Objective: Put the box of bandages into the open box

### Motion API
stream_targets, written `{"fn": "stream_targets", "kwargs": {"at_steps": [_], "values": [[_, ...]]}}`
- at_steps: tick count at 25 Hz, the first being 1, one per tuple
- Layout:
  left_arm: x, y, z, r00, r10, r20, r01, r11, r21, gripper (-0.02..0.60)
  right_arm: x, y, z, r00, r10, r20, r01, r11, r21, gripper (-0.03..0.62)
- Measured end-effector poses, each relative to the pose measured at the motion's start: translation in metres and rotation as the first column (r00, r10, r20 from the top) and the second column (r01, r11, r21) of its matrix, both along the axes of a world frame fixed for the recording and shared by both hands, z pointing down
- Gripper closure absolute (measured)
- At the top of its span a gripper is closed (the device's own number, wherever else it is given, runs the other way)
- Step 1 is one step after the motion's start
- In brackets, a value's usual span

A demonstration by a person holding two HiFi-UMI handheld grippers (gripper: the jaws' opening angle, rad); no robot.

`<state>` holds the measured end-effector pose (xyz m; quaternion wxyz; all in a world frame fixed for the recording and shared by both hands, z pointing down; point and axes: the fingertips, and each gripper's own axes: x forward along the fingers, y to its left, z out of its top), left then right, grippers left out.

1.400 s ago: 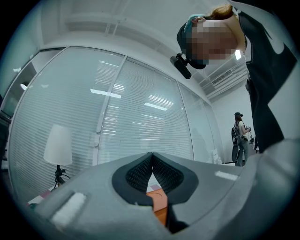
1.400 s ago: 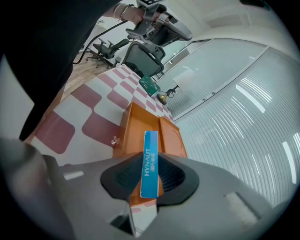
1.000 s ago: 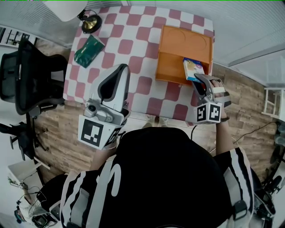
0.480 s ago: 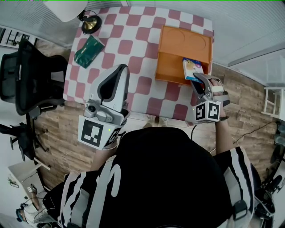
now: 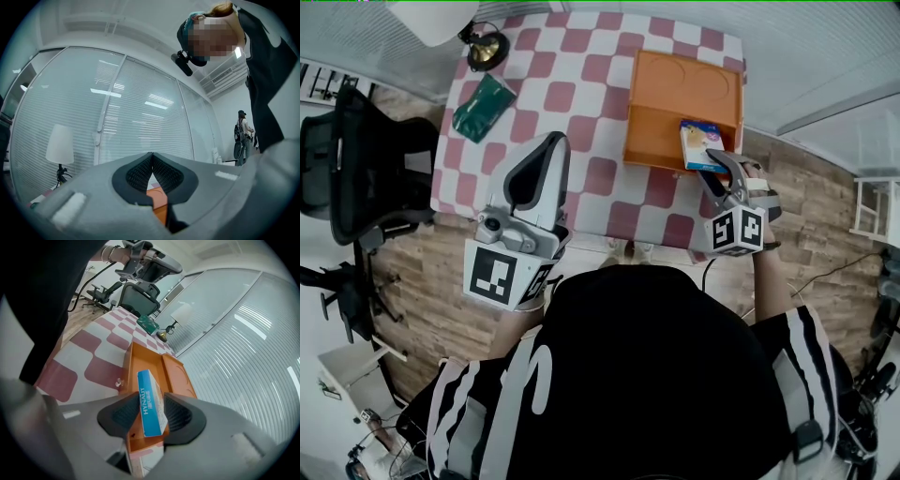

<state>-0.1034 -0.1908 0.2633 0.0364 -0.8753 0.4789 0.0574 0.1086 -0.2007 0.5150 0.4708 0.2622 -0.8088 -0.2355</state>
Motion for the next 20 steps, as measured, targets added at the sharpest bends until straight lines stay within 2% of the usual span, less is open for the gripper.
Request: {"fn": "stream_targets", "kwargs": {"at_steps": [20], "values": [[-0.0019, 0.003, 0.0034, 1.0, 0.0, 0.007, 0.0, 1.0, -0.007, 0.581, -0.0078, 0.009, -0.003, 0.999, 0.01, 0.041, -0.007, 0.997, -0.073, 0.398]]}}
